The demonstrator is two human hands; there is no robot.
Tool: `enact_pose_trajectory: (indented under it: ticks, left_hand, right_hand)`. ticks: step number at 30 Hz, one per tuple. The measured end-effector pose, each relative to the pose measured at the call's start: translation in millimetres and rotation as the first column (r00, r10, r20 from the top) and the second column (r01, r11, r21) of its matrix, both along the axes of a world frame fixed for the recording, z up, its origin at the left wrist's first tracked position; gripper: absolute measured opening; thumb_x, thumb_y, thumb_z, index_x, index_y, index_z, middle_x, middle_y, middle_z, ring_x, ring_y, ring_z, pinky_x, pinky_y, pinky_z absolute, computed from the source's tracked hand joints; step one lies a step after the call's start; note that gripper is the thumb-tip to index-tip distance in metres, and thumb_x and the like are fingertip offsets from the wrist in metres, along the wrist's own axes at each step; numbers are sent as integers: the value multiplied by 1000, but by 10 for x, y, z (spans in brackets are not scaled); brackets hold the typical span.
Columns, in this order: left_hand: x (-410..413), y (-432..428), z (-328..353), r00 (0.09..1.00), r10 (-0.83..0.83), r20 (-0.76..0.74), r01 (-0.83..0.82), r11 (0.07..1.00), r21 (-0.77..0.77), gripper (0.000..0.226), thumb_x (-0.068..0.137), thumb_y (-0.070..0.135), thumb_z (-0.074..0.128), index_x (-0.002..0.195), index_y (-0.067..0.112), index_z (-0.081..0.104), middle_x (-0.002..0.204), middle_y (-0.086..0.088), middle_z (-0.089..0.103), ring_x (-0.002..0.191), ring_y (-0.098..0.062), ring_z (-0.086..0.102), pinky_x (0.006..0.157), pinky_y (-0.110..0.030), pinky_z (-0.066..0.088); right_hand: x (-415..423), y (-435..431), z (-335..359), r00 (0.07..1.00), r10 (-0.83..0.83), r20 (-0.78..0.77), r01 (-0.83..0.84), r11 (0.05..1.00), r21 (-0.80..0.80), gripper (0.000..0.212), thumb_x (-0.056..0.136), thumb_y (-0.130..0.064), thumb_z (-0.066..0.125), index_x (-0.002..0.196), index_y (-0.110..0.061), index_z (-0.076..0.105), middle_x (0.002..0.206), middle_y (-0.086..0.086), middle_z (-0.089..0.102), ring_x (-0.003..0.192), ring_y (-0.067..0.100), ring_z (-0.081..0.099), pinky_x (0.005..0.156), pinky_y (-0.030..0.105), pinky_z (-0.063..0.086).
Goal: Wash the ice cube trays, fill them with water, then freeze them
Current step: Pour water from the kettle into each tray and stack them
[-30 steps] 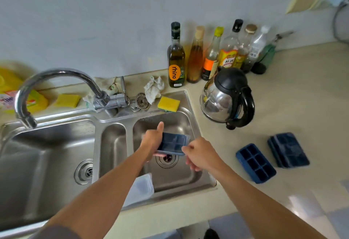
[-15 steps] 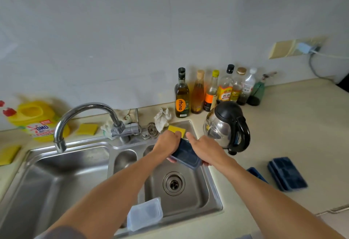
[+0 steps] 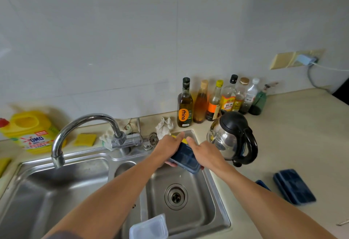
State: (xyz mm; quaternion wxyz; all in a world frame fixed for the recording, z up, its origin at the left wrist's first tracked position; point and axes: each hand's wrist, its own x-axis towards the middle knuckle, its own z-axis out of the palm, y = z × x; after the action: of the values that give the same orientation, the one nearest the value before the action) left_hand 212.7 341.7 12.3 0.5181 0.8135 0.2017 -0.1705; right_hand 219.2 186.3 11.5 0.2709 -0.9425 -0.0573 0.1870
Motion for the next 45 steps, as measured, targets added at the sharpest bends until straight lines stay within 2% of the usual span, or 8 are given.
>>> enact_pose_trajectory:
  ticks: [6, 10, 14, 20, 26, 34, 39, 45]
  left_hand:
    - [98, -81, -95, 977, 211, -22, -211, 962, -171, 65, 87, 81, 41, 102, 21, 61, 90, -8, 72, 62, -20, 75, 54, -31, 61]
    - [31, -354, -395, 879, 474, 51, -443, 851, -282, 64, 93, 71, 44, 109, 13, 64, 98, -8, 72, 85, -22, 73, 74, -38, 62]
    - [-37, -574, -491, 741, 671, -23, -649, 707, -279, 63, 99, 64, 38, 119, 9, 61, 108, -10, 67, 96, -26, 65, 84, -39, 54]
    - [-117, -680, -414, 877, 436, 202, -439, 898, -33, 52, 103, 57, 34, 92, 15, 63, 89, -3, 69, 81, -15, 63, 63, -29, 42]
    - [-129, -754, -344, 890, 378, 254, -395, 919, 18, 58, 104, 56, 35, 87, 8, 62, 84, -9, 69, 76, -20, 63, 62, -32, 45]
    - [-92, -786, -364, 893, 371, 254, -386, 922, 10, 51, 104, 53, 39, 94, 10, 63, 88, -8, 71, 84, -22, 66, 75, -40, 52]
    - [12, -681, -329, 868, 410, 281, -443, 894, 65, 49, 102, 57, 38, 89, 17, 62, 82, 1, 68, 75, -11, 64, 58, -26, 42]
    - [245, -501, -258, 856, 439, 274, -483, 868, 116, 55, 105, 54, 32, 86, 10, 59, 80, -4, 63, 70, -15, 58, 55, -29, 37]
  right_hand:
    - [170, -183, -160, 952, -265, -154, 291, 939, 183, 77, 97, -74, 25, 81, -7, 61, 76, 9, 70, 57, 16, 69, 46, 26, 49]
    - [186, -134, -221, 973, -209, -99, 225, 953, 202, 73, 98, -72, 22, 79, -13, 60, 86, 16, 70, 84, 30, 72, 84, 46, 60]
    - [142, -134, -216, 988, -77, -133, 100, 978, 182, 69, 96, -73, 22, 76, -19, 60, 78, 9, 69, 78, 29, 71, 79, 47, 61]
    - [369, -220, -190, 985, -54, -163, 90, 970, 225, 66, 98, -72, 21, 78, -19, 57, 98, 12, 65, 86, 27, 66, 66, 31, 54]
    - [411, -160, -250, 997, -9, -81, 29, 969, 244, 48, 107, -52, 23, 108, -18, 56, 100, 16, 60, 113, 41, 61, 78, 36, 34]
    - [418, -245, -218, 984, -30, -173, 84, 946, 314, 66, 100, -69, 29, 82, -14, 61, 94, 11, 66, 83, 24, 60, 78, 37, 44]
    - [447, -338, -135, 942, 112, -315, 39, 899, 436, 66, 98, -71, 26, 103, -19, 66, 94, 8, 72, 84, 20, 71, 55, 30, 56]
    - [370, -366, -165, 932, 216, -292, -32, 850, 525, 55, 105, -57, 38, 108, -9, 65, 84, 10, 73, 61, 17, 70, 56, 30, 56]
